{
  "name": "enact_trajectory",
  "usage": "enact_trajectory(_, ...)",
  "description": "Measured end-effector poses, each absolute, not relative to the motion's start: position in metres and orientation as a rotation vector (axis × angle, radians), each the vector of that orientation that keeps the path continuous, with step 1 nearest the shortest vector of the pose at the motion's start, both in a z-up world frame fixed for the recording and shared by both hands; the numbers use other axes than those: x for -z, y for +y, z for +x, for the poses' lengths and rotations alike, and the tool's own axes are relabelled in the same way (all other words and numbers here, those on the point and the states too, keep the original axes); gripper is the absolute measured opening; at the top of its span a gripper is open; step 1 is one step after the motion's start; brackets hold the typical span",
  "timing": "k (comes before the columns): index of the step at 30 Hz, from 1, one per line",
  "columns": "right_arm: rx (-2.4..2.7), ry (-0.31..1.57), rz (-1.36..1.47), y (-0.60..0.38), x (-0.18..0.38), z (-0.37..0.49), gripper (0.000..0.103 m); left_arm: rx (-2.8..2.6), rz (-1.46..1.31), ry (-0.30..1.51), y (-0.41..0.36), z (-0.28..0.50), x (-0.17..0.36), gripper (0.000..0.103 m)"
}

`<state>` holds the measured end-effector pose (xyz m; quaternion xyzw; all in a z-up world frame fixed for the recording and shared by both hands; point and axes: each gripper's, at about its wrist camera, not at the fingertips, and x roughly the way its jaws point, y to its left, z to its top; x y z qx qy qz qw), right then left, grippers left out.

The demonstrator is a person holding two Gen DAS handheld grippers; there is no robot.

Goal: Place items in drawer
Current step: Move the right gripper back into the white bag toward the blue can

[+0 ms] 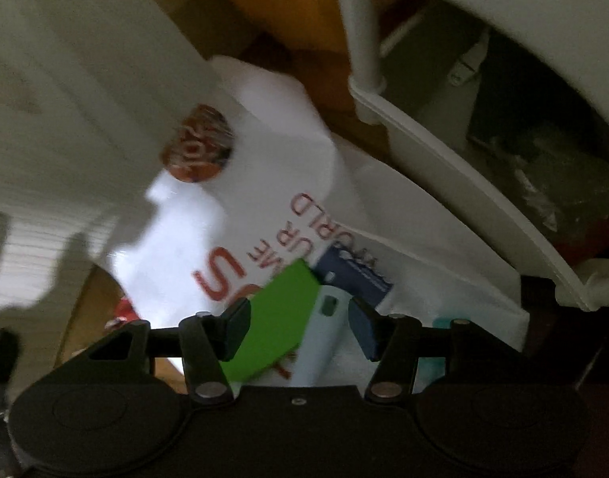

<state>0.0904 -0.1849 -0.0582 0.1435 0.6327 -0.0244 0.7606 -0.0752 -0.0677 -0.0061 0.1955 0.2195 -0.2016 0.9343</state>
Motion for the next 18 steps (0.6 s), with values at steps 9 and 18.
enact_trajectory(9,0.095,1.433,0.300,-0.205,0.095,0.107,0.055,0.415,0.398,0.436,-0.053,-0.092,-0.012,0.052)
enact_trajectory(18,0.043,1.456,0.246,-0.211,0.114,0.125,0.055,0.340,0.450,0.404,-0.068,-0.105,-0.003,0.076)
